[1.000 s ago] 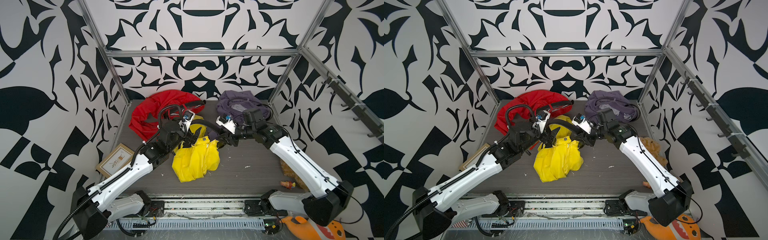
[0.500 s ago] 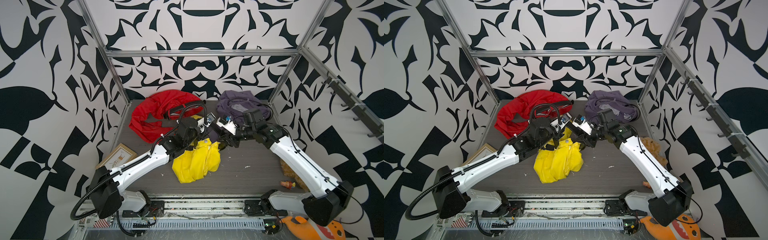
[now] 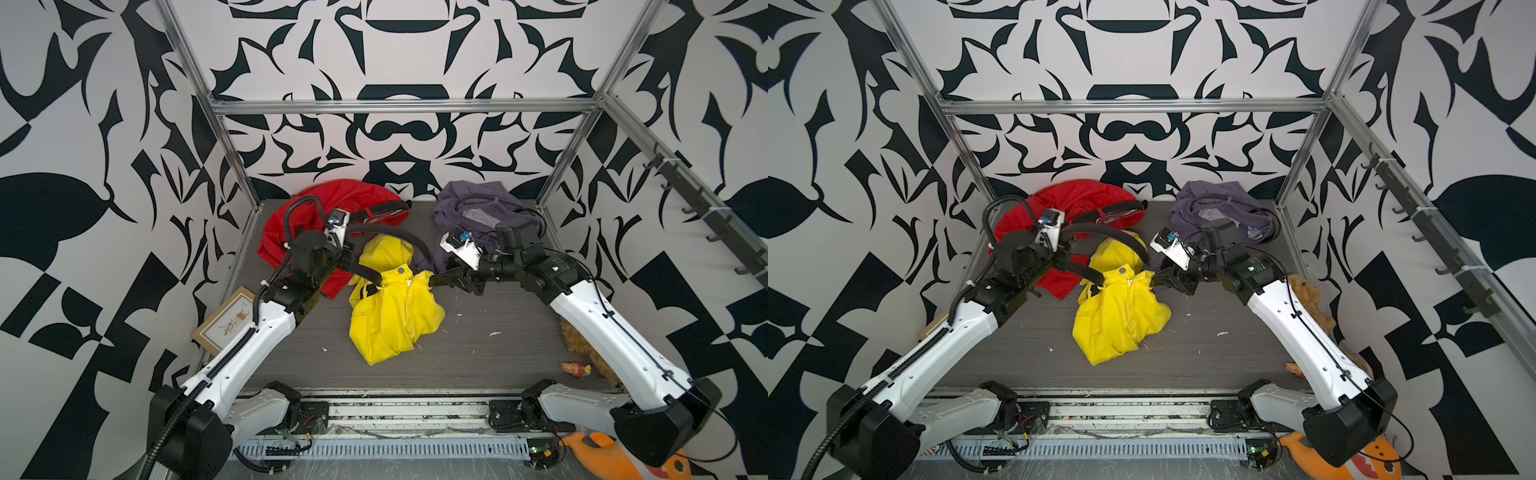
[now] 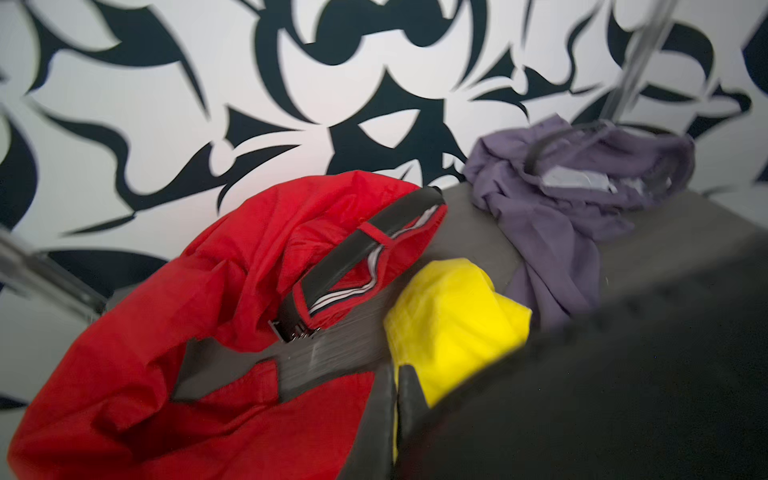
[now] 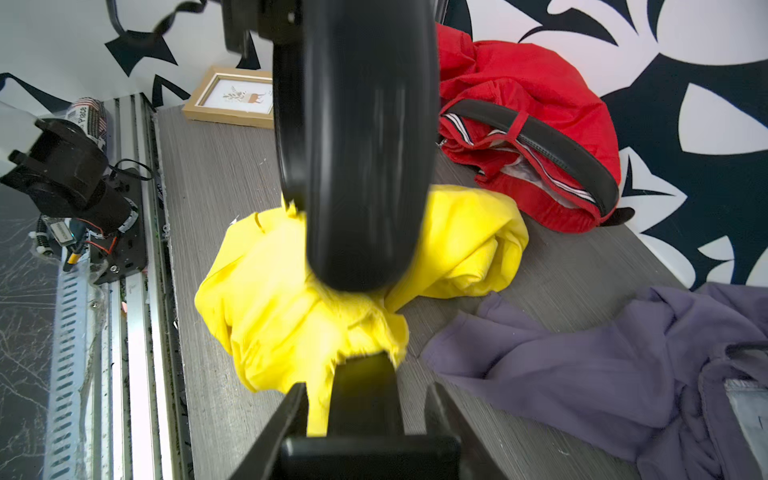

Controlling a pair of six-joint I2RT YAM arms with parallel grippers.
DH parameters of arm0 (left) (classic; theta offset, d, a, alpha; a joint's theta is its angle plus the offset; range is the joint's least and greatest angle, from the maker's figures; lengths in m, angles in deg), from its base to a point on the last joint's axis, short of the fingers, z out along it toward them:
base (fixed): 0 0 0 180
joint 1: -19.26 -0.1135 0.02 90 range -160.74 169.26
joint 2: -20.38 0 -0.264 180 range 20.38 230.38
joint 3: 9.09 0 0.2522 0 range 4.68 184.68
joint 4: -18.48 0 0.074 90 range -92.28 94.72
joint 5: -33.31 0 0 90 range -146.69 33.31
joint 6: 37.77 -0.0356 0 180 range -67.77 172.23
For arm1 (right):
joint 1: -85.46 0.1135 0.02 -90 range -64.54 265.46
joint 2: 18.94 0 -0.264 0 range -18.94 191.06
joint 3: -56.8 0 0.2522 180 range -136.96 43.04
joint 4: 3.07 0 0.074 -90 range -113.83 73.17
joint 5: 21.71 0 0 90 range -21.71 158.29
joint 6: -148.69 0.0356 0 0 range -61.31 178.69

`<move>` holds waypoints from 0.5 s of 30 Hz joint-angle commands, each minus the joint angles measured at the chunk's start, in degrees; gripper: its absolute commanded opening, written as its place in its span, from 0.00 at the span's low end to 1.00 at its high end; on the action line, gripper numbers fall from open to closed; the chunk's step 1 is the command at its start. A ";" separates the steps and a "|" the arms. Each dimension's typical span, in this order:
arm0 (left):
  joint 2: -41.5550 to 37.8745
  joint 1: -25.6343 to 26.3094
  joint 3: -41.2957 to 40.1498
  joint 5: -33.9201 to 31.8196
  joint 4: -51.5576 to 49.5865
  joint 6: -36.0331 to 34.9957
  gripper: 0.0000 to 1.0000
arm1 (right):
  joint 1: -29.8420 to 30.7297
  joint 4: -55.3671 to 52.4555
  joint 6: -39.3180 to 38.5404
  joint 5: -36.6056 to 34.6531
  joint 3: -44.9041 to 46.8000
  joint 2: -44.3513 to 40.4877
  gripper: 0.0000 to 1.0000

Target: Remove the belt from the trousers

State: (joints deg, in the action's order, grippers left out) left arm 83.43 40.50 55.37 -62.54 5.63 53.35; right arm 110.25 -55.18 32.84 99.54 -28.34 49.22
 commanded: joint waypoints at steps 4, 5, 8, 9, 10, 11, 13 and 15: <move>-0.92 -10.14 -4.76 7.06 -2.09 17.29 0.00 | -1.29 0.23 0.15 -2.33 -0.17 -1.46 0.00; -0.76 -10.94 -5.73 7.77 -1.61 18.56 0.00 | -1.24 0.52 0.33 -2.28 -0.17 -1.54 0.00; 1.05 -11.18 -5.46 10.43 -1.70 19.09 0.00 | -1.26 1.17 1.31 -1.64 -0.57 -0.79 0.00; 2.18 -11.04 -4.27 11.79 -2.57 18.86 0.00 | -1.25 1.17 1.64 -1.54 -1.07 -0.32 0.00; 3.48 -10.81 -2.69 13.00 -3.79 18.71 0.03 | -1.24 1.08 1.98 -1.60 -1.53 0.17 0.00; 4.86 -10.54 -0.88 14.03 -5.43 18.24 0.22 | -1.24 1.08 2.35 -1.98 -2.08 0.53 0.00; 7.84 -9.11 4.75 14.72 -12.01 16.48 0.71 | -1.24 1.00 3.37 -3.11 -3.42 1.33 0.00; 8.43 -6.80 8.61 12.82 -17.58 14.65 0.92 | -1.24 0.69 4.34 -4.13 -4.85 2.00 0.00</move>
State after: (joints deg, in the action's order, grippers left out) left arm 91.74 31.67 58.70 -50.43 -3.99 69.48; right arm 109.42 -55.84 34.94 97.53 -29.01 51.12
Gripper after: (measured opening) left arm 0.689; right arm 0.448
